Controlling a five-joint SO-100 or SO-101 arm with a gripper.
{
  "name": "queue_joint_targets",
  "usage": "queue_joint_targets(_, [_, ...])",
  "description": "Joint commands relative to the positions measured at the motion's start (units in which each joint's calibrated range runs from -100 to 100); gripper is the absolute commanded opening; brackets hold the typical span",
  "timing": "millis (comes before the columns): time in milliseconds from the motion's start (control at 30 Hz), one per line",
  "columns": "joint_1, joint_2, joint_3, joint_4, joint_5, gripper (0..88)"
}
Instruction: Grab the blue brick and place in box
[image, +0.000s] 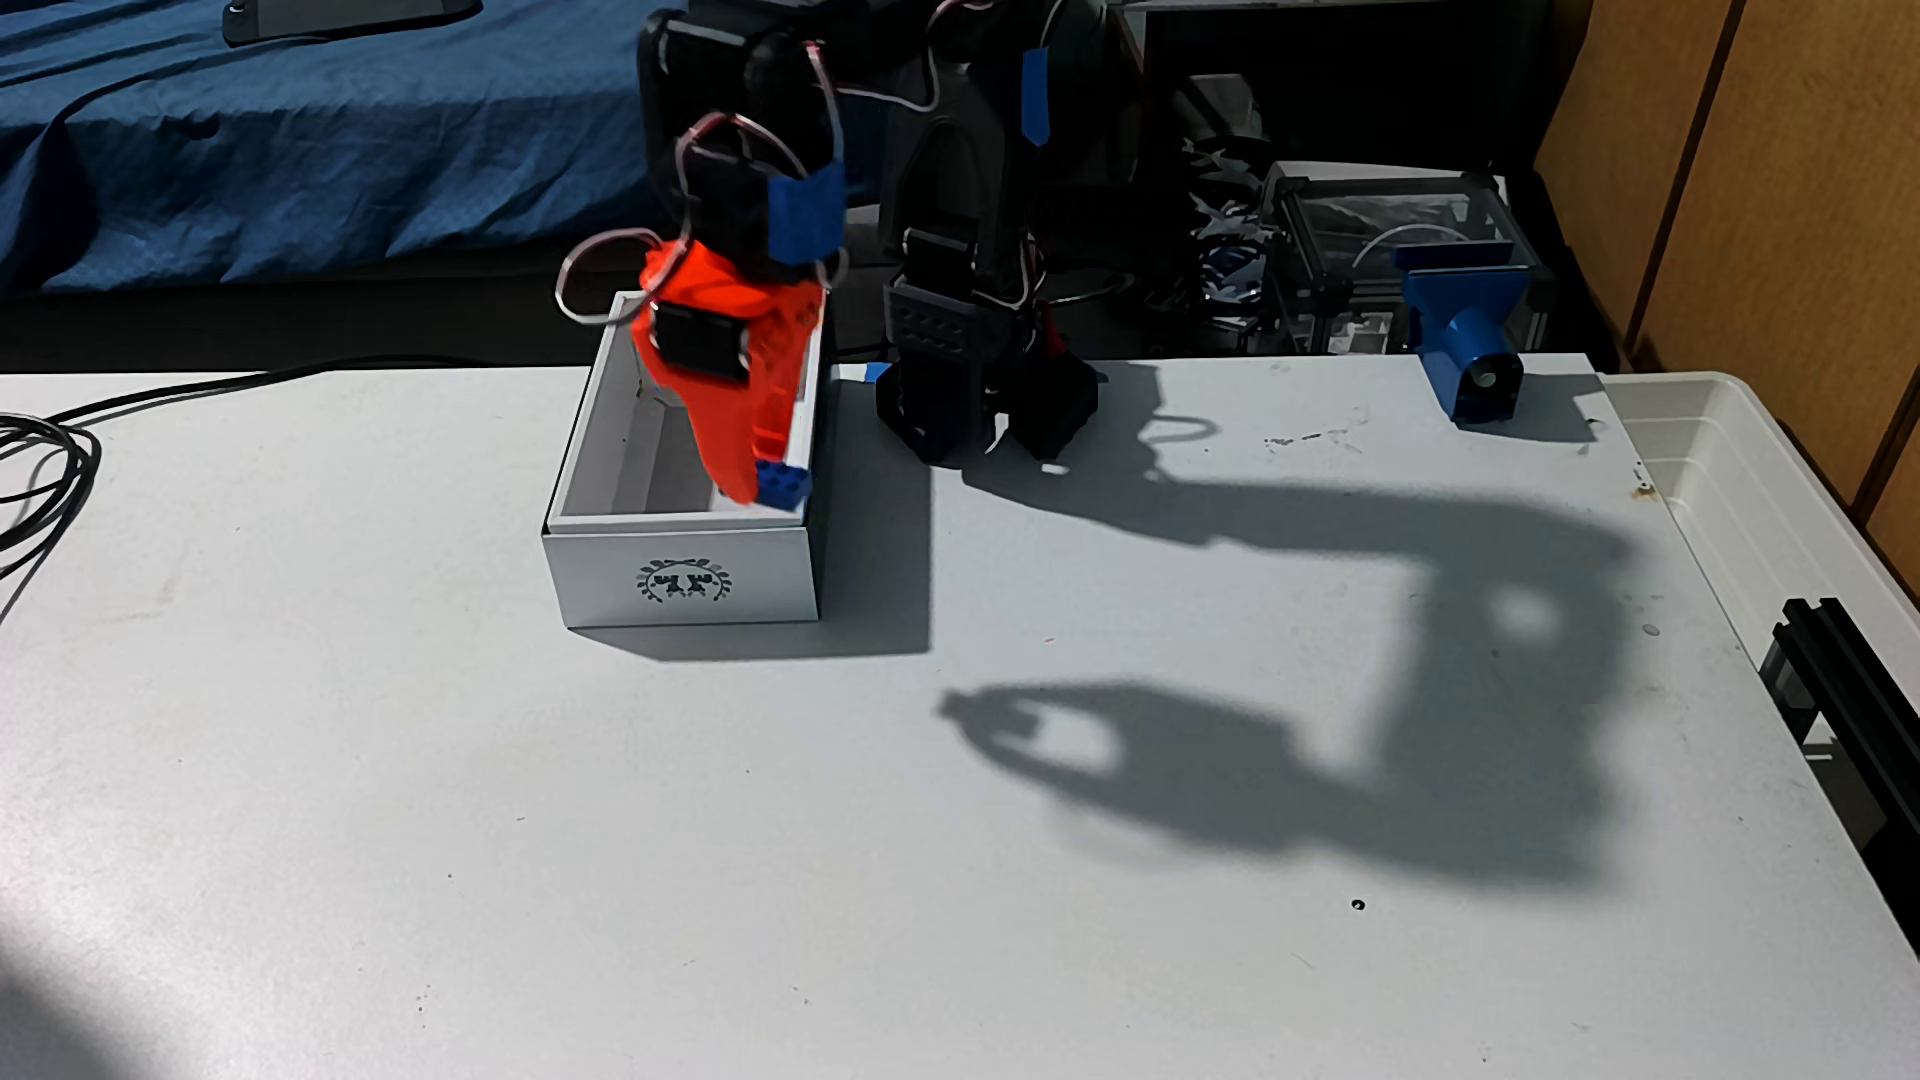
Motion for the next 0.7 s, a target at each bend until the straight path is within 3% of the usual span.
queue_joint_targets(0, [4.77, -5.39, 2.83, 0.09, 3.5, 0.8])
queue_joint_targets(433, [21.18, -10.21, 9.66, -0.94, 13.49, 0.8])
queue_joint_targets(667, [26.98, -9.96, 9.93, -1.72, 16.55, 0.8])
